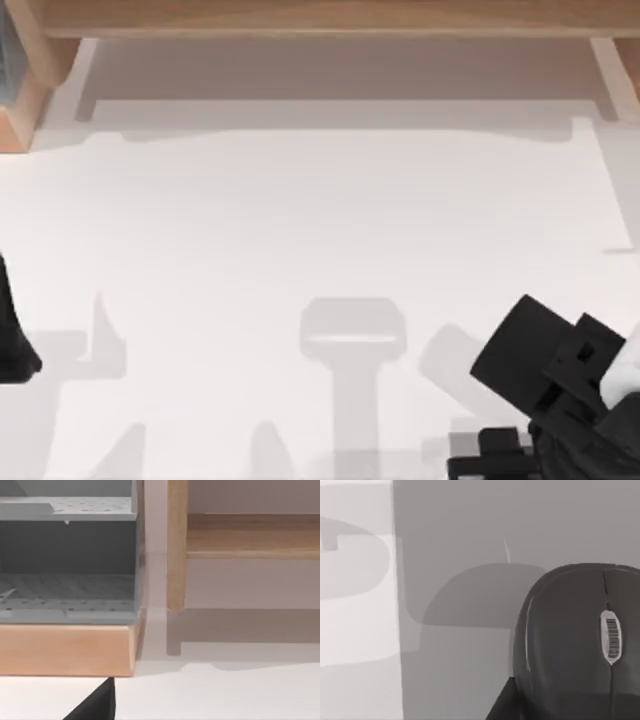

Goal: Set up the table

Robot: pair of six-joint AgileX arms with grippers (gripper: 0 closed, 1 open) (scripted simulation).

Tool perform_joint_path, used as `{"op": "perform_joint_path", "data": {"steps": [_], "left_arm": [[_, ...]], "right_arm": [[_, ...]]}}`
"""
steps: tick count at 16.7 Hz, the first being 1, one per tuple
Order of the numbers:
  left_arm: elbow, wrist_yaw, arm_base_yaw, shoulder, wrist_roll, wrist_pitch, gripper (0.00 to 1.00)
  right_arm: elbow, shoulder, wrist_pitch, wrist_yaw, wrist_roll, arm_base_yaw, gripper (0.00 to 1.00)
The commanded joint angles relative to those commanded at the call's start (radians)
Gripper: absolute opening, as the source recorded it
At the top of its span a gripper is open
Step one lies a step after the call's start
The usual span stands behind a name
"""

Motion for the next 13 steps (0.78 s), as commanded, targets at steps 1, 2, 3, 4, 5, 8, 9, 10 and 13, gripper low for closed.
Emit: {"op": "perform_joint_path", "data": {"steps": [1, 2, 3, 4, 5, 8, 9, 10, 13], "left_arm": [[0.000, 0.000, 0.000, 0.000, 0.000, 0.000, 1.00], [0.000, 0.000, 0.000, 0.000, 0.000, 0.000, 1.00], [0.000, 0.000, 0.000, 0.000, 0.000, 0.000, 1.00], [0.000, 0.000, 0.000, 0.000, 0.000, 0.000, 1.00], [0.000, 0.000, 0.000, 0.000, 0.000, 0.000, 1.00], [0.000, 0.000, 0.000, 0.000, 0.000, 0.000, 1.00], [0.000, 0.000, 0.000, 0.000, 0.000, 0.000, 1.00], [0.000, 0.000, 0.000, 0.000, 0.000, 0.000, 1.00], [0.000, 0.000, 0.000, 0.000, 0.000, 0.000, 1.00]], "right_arm": [[0.000, 0.000, 0.000, 0.000, 0.000, 0.000, 0.23], [0.000, 0.000, 0.000, 0.000, 0.000, 0.000, 0.30], [0.000, 0.000, 0.000, 0.000, 0.000, 0.000, 0.38], [0.000, 0.000, 0.000, 0.000, 0.000, 0.000, 0.45], [0.000, 0.000, 0.000, 0.000, 0.000, 0.000, 0.53], [0.000, 0.000, 0.000, 0.000, 0.000, 0.000, 0.75], [0.000, 0.000, 0.000, 0.000, 0.000, 0.000, 0.83], [0.000, 0.000, 0.000, 0.000, 0.000, 0.000, 0.90], [0.000, 0.000, 0.000, 0.000, 0.000, 0.000, 1.00]]}}
